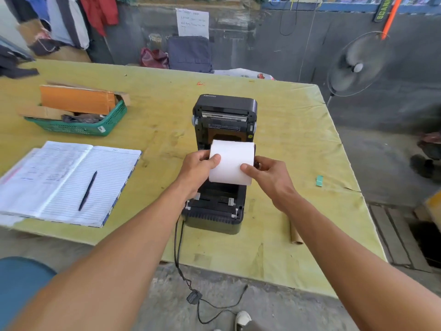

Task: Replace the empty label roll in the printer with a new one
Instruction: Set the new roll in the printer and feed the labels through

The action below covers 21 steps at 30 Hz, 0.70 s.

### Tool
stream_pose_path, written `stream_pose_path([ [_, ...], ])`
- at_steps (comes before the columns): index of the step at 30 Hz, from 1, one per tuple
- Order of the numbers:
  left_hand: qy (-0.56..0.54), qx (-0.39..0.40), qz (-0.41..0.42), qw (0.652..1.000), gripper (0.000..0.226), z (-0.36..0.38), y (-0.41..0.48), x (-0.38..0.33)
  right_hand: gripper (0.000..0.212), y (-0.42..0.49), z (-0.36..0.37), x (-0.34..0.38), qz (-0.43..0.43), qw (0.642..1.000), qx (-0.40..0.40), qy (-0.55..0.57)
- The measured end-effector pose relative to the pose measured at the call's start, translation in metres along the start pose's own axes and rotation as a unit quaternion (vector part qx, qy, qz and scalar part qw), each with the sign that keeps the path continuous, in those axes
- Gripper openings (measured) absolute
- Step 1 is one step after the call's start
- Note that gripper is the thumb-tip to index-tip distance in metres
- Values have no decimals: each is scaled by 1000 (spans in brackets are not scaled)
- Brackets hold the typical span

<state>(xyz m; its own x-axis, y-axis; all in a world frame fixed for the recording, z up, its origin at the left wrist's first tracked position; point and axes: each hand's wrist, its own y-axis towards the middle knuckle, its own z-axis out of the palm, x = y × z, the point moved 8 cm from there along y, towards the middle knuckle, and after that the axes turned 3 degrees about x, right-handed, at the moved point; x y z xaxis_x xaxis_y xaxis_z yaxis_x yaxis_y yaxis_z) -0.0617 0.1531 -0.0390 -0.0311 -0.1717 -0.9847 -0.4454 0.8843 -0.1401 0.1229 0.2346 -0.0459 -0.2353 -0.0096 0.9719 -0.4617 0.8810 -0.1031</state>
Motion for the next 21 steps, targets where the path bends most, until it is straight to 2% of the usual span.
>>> stream_pose_path([
  [4,13,-20,-17,1000,28,-18,4,-8,37,16,17,8,-18,999,32,-20],
  [8,12,-23,-22,999,30,-26,13,-8,10,28,26,7,-20,999,34,-22],
  [12,10,-12,-29,999,28,-32,26,-3,28,32,32,7,-20,1000,15,-19],
  [21,5,67,-35,997,30,-27,47,22,42,27,39,-7,0,997,-74,-22],
])
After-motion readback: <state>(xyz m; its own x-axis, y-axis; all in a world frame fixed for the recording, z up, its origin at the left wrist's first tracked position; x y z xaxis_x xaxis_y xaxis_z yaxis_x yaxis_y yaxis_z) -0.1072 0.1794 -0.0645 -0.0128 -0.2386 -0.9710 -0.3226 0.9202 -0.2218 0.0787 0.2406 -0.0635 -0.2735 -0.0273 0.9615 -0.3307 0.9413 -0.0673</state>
